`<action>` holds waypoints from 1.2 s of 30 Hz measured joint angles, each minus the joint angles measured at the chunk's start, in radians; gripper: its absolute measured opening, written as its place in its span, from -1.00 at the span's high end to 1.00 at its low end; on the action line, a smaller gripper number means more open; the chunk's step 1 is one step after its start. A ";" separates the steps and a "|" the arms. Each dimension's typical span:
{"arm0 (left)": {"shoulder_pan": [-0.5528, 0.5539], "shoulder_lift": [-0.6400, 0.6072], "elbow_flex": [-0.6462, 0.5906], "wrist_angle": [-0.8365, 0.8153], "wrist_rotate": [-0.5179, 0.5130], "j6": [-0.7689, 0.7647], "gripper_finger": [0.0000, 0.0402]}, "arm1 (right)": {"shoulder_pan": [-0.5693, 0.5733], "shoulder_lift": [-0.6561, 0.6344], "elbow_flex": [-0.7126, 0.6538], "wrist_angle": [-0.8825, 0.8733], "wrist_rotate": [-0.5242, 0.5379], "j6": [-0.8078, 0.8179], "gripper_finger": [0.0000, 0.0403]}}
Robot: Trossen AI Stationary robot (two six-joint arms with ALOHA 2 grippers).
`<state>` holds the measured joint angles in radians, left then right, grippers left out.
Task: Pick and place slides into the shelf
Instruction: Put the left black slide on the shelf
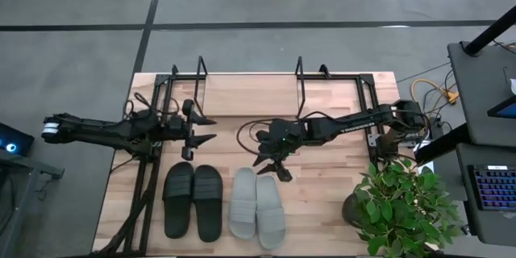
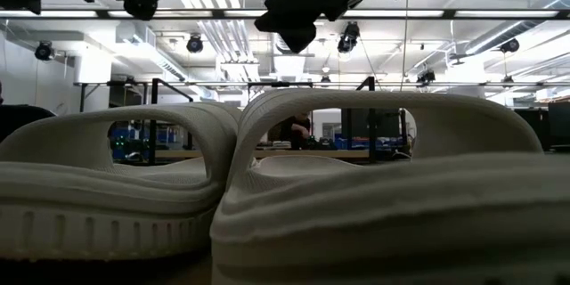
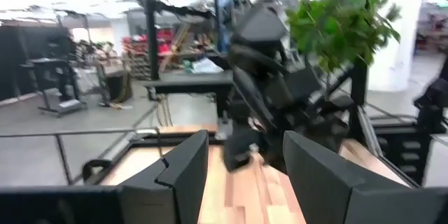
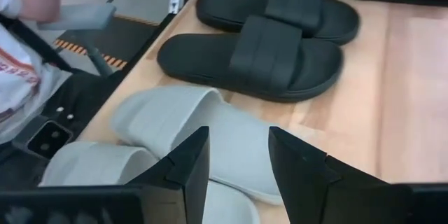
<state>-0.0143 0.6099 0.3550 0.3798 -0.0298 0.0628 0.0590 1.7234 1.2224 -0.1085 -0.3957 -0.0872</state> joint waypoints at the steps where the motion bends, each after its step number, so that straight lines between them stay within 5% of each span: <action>1: 0.000 0.012 0.001 -0.003 0.020 0.000 0.15 | -0.003 -0.003 0.000 0.000 0.018 0.000 0.33; 6: 0.000 0.060 0.011 -0.021 0.102 -0.006 0.15 | -0.023 -0.018 0.000 -0.032 0.099 0.000 0.37; 16: 0.000 0.074 0.124 -0.365 0.076 -0.105 0.15 | -0.029 -0.049 0.000 -0.084 0.111 0.005 0.35; 27: -0.091 0.190 0.197 -0.505 0.068 -0.163 0.15 | -0.029 -0.054 0.000 -0.130 0.212 0.008 0.40; 36: -0.380 0.306 0.381 -0.866 -0.348 -0.248 0.15 | -0.045 -0.058 0.000 -0.156 0.530 0.021 0.39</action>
<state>-0.3939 0.9158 0.7357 -0.4860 -0.3773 -0.1850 0.0144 1.6657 1.2228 -0.2648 0.1348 -0.0662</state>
